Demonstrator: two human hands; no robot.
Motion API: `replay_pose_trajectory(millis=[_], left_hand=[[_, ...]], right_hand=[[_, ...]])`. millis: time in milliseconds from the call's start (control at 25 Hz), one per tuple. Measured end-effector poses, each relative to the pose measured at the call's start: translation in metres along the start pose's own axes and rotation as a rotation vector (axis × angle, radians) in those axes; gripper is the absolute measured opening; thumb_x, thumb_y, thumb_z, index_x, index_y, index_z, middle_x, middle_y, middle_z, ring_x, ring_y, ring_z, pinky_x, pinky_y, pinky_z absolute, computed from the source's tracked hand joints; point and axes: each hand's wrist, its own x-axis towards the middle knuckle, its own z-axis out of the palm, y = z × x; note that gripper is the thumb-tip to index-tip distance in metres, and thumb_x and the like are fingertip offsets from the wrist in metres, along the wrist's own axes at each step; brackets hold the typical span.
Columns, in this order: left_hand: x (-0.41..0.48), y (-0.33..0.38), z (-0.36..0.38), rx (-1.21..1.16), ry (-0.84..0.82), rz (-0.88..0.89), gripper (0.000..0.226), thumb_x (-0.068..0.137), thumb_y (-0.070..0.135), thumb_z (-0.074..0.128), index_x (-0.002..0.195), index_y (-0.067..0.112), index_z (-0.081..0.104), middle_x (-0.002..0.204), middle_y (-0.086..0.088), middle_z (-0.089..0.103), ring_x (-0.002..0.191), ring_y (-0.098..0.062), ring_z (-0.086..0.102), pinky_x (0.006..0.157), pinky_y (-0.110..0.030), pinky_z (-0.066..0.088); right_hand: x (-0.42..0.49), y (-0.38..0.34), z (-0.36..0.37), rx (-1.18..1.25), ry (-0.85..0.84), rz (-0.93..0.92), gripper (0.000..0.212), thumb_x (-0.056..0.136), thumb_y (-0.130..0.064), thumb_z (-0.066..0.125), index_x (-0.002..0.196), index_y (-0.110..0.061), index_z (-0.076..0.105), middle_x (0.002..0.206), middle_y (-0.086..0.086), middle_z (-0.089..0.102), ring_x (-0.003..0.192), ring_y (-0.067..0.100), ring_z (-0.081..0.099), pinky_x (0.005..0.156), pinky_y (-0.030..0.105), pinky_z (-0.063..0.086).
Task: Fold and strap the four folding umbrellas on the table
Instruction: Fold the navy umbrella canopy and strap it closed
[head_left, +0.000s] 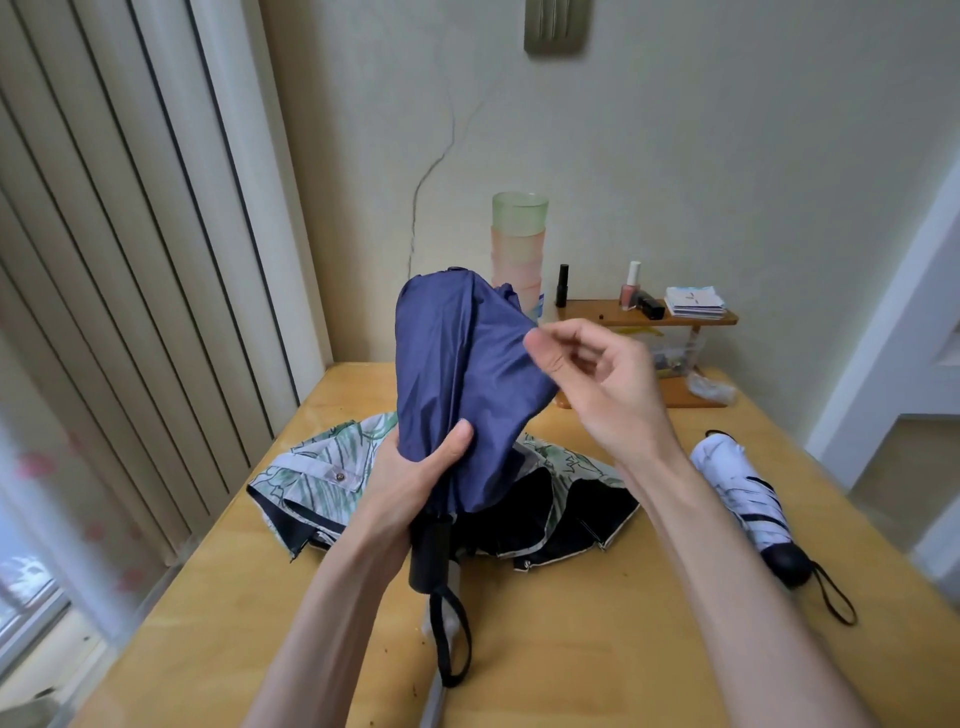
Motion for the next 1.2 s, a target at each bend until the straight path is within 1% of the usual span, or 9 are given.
replay_pose_trajectory(millis=[200,360,440,560,640,800,880,1000,1200], left_hand=[[-0.003,0.003,0.006,0.028,-0.008,-0.005,0.041,0.08,0.049,0.074,0.115,0.029,0.069,0.111,0.01,0.08,0.102,-0.01,0.076,0.085,-0.026,0.057],[-0.001,0.01,-0.002,0.036,0.013,-0.02,0.046,0.079,0.039,0.081,0.12,0.021,0.071,0.112,0.003,0.08,0.105,-0.018,0.077,0.087,-0.032,0.056],[0.001,0.01,-0.001,0.009,0.03,-0.025,0.051,0.078,0.038,0.083,0.122,0.018,0.071,0.114,-0.001,0.08,0.105,-0.02,0.077,0.088,-0.034,0.056],[0.002,0.01,0.002,-0.059,0.043,-0.027,0.052,0.081,0.035,0.086,0.126,0.015,0.07,0.118,-0.007,0.079,0.104,-0.024,0.076,0.089,-0.038,0.056],[0.002,0.011,0.004,-0.096,0.051,-0.031,0.049,0.087,0.037,0.08,0.129,0.017,0.068,0.121,-0.005,0.078,0.108,-0.023,0.076,0.091,-0.04,0.057],[0.002,0.012,0.008,-0.135,0.073,-0.025,0.045,0.092,0.039,0.075,0.132,0.02,0.067,0.12,-0.001,0.078,0.107,-0.021,0.076,0.074,-0.031,0.062],[0.003,0.011,0.009,-0.139,0.099,-0.037,0.049,0.09,0.042,0.077,0.133,0.021,0.066,0.121,0.0,0.078,0.111,-0.024,0.075,0.086,-0.04,0.061],[0.005,0.007,0.012,-0.157,0.101,-0.058,0.049,0.091,0.036,0.079,0.134,0.017,0.066,0.123,-0.004,0.077,0.117,-0.03,0.073,0.104,-0.05,0.055],[0.004,0.009,0.014,-0.236,0.147,-0.027,0.044,0.093,0.026,0.078,0.134,0.016,0.065,0.124,0.0,0.077,0.111,-0.021,0.075,0.076,-0.031,0.063]], right_hand=[[-0.007,0.012,-0.01,-0.347,-0.201,0.003,0.039,0.092,-0.046,0.078,0.095,-0.006,0.075,0.097,0.007,0.071,0.096,0.024,0.067,0.092,0.044,0.053],[-0.006,-0.001,-0.026,-0.208,-0.143,0.064,0.036,0.091,-0.046,0.074,0.089,-0.01,0.069,0.088,-0.001,0.074,0.083,0.013,0.069,0.082,0.036,0.056],[-0.011,-0.003,-0.023,-0.032,-0.128,0.118,0.036,0.086,-0.039,0.079,0.107,-0.014,0.066,0.102,-0.004,0.075,0.092,0.01,0.073,0.083,0.027,0.056],[-0.026,0.005,-0.017,0.026,-0.299,0.142,0.097,0.076,-0.027,0.093,0.154,-0.036,0.037,0.14,-0.003,0.06,0.119,0.015,0.07,0.095,0.034,0.059],[-0.035,0.015,-0.013,-0.052,-0.361,0.107,0.119,0.072,-0.022,0.098,0.16,-0.049,0.023,0.146,-0.002,0.054,0.123,0.02,0.068,0.099,0.039,0.058],[-0.039,0.029,-0.001,-0.154,-0.158,-0.023,0.059,0.085,-0.011,0.087,0.135,-0.031,0.064,0.115,-0.009,0.071,0.1,0.017,0.074,0.082,0.029,0.057],[-0.039,0.031,0.007,-0.272,-0.081,-0.103,0.023,0.088,-0.009,0.082,0.105,-0.023,0.074,0.098,-0.012,0.075,0.09,0.014,0.073,0.078,0.023,0.054],[-0.041,0.031,0.013,-0.422,0.02,-0.191,0.021,0.085,-0.015,0.085,0.085,-0.024,0.065,0.083,-0.015,0.069,0.077,0.009,0.066,0.069,0.015,0.048],[-0.052,0.038,0.018,-0.655,0.539,-0.389,0.022,0.08,0.003,0.072,0.08,-0.01,0.054,0.072,-0.001,0.057,0.064,0.016,0.05,0.066,0.009,0.036]])
